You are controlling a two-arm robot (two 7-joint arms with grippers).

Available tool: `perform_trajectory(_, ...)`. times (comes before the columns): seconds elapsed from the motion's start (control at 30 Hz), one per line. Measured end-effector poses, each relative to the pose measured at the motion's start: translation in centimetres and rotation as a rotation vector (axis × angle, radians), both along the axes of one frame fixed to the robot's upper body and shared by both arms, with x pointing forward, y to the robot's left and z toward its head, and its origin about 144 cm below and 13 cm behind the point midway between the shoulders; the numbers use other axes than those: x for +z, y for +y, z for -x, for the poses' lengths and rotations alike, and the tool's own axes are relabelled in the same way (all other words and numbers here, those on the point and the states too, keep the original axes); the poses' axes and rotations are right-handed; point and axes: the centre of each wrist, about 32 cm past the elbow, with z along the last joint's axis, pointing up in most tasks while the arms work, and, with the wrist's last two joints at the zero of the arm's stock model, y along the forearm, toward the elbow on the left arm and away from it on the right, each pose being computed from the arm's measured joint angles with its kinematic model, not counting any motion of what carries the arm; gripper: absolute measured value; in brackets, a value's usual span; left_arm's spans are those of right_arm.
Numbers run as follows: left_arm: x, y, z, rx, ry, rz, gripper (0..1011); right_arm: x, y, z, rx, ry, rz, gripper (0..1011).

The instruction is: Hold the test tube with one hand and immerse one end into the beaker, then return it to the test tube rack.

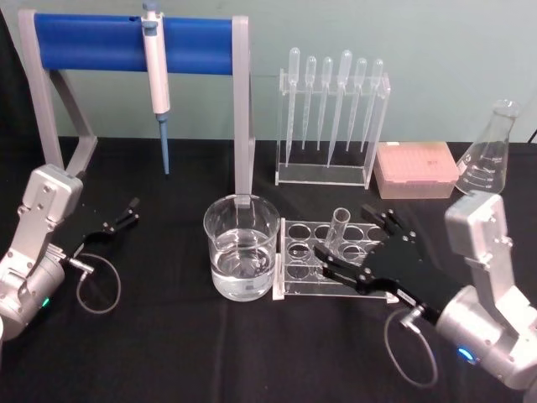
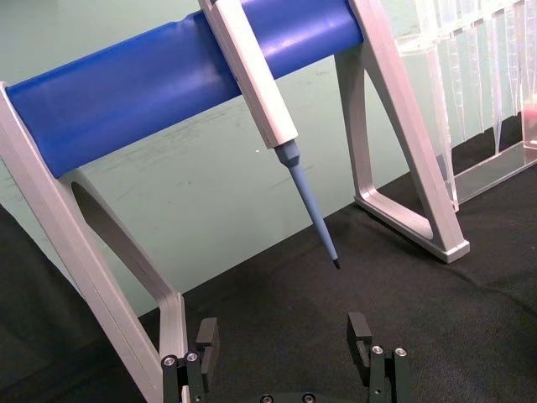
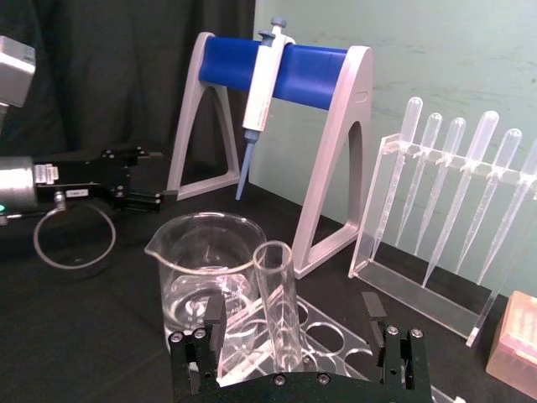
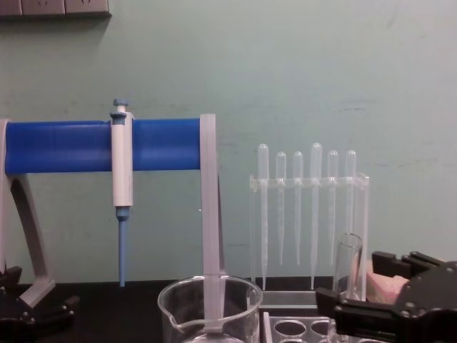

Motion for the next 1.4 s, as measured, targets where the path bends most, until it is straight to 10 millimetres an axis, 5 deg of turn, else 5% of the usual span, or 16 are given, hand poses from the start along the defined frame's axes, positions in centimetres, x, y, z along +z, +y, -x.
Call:
perform_trajectory(0.67, 0.0, 0.0, 0.0, 0.0, 0.0, 0.0, 1000, -0.1, 1.8, -0.8, -0.026, 0.001, 0.007, 995)
perform_trajectory(1.0, 0.0, 0.0, 0.0, 0.0, 0.0, 0.0, 1000, -0.1, 1.8, -0.8, -0.026, 0.0, 0.007, 761)
perform_trajectory(1.4, 0.0, 0.0, 0.0, 0.0, 0.0, 0.0, 1000, 0.0, 1.8, -0.8, -0.026, -0.001, 0.005, 339)
